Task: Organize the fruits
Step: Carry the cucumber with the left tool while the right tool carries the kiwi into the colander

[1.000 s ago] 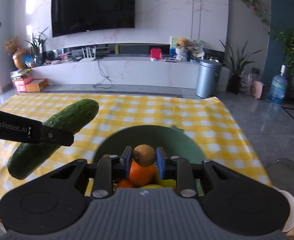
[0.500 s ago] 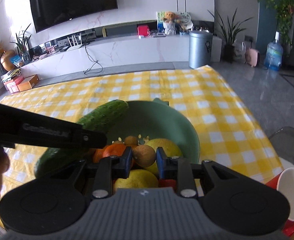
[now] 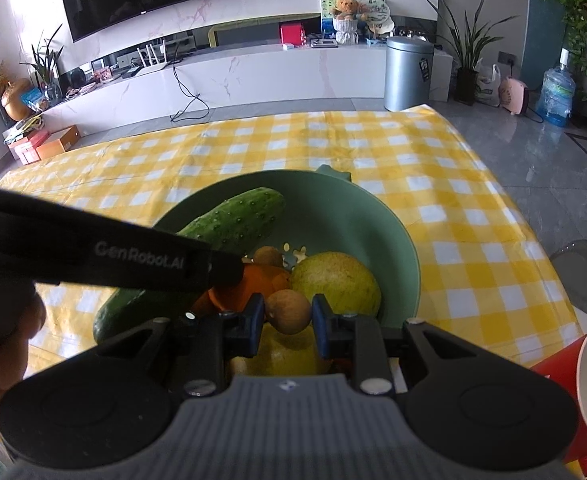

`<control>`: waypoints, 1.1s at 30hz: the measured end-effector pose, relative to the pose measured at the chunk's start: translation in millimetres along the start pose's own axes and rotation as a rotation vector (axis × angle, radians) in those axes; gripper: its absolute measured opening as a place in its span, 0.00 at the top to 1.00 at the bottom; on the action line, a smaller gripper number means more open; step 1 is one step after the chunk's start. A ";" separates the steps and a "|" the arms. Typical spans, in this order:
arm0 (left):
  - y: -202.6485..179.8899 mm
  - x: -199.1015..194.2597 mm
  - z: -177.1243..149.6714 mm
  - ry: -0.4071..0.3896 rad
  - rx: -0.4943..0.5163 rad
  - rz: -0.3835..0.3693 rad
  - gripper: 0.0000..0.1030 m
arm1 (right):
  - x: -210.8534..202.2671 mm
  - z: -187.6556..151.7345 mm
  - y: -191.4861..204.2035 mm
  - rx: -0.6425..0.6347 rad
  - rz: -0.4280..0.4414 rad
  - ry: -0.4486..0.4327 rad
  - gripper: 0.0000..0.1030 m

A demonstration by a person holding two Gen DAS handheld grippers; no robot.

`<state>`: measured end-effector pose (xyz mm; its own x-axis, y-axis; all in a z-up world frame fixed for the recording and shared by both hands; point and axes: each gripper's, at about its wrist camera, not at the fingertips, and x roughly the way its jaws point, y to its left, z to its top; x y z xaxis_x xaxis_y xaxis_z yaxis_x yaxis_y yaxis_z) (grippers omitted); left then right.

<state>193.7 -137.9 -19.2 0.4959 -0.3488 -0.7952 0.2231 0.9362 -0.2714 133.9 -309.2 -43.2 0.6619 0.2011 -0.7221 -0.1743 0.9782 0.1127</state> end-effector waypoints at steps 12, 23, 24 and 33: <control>-0.7 -7.6 -0.8 0.000 -0.017 -0.022 0.56 | 2.5 1.9 -0.9 0.006 -0.021 0.005 0.77; -3.2 -23.0 1.4 -0.037 -0.033 -0.204 0.50 | -3.9 -0.1 -7.0 0.063 -0.062 -0.036 0.63; -3.0 -22.3 1.3 -0.028 -0.042 -0.226 0.50 | -4.3 -0.2 -7.2 0.065 -0.063 -0.038 0.62; 0.2 -22.3 -5.4 -0.021 -0.080 -0.240 0.50 | -6.0 -1.9 -9.9 0.090 -0.120 -0.040 0.60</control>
<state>178.2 -129.6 -4.4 0.4543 -0.5617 -0.6915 0.2703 0.8265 -0.4938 130.2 -320.2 -41.3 0.7029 0.0822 -0.7066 -0.0272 0.9957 0.0888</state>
